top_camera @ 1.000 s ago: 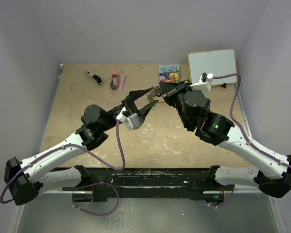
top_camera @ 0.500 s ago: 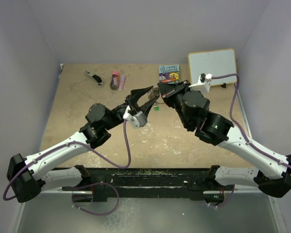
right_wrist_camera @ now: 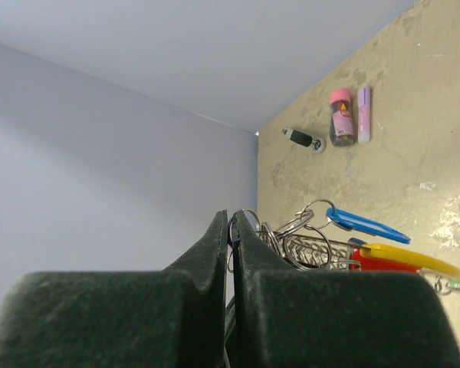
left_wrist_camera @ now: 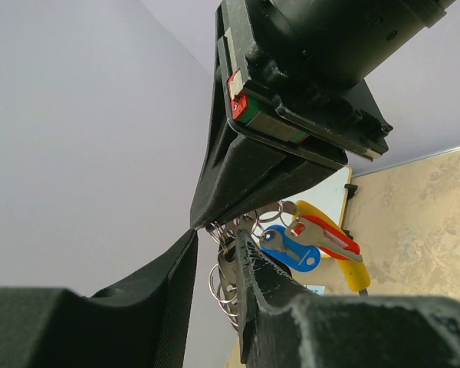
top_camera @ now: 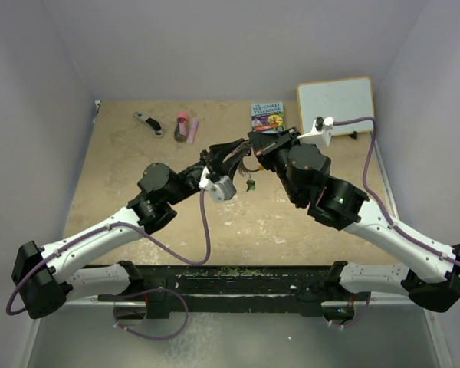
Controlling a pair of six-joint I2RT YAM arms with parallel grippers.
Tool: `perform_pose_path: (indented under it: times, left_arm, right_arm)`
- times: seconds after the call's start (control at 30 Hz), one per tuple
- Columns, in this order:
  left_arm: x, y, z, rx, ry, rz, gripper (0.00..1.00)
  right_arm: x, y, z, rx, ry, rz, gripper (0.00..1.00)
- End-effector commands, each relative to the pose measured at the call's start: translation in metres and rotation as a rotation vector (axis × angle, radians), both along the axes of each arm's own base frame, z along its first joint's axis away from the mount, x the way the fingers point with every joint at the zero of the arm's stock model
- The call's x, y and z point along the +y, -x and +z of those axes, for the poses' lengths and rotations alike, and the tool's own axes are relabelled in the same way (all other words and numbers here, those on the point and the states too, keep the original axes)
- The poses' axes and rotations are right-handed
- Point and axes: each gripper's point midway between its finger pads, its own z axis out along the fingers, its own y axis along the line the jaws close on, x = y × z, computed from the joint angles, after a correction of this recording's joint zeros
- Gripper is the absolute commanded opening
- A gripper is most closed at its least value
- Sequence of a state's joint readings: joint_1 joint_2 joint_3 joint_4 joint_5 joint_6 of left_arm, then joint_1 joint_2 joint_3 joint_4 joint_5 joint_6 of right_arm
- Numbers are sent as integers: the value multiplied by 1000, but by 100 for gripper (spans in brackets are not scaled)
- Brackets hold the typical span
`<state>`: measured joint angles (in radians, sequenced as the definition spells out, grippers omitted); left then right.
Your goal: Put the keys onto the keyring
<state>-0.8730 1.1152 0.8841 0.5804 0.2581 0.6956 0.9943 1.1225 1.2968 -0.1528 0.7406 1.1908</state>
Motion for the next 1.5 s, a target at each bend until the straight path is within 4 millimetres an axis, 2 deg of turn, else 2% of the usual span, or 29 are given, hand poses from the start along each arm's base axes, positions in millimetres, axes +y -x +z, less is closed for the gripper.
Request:
perform_pose_path:
  times: [0.0, 0.4, 0.8, 1.37, 1.47]
  left_arm:
    - [3, 1, 18, -46, 20, 17, 29]
    - [0, -6, 17, -82, -41, 48, 22]
    - [0, 0, 24, -86, -17, 18, 24]
    - [-3, 3, 22, -76, -38, -5, 4]
    - [-5, 2, 21, -74, -52, -5, 4]
  right_arm:
    - [-11, 4, 27, -55, -89, -18, 0]
    - [-10, 7, 30, -70, -102, 4, 0]
    - [-8, 8, 28, -71, -100, 17, 0]
    - [-3, 9, 24, -60, -109, 36, 0]
    - [-4, 10, 26, -63, -115, 40, 0]
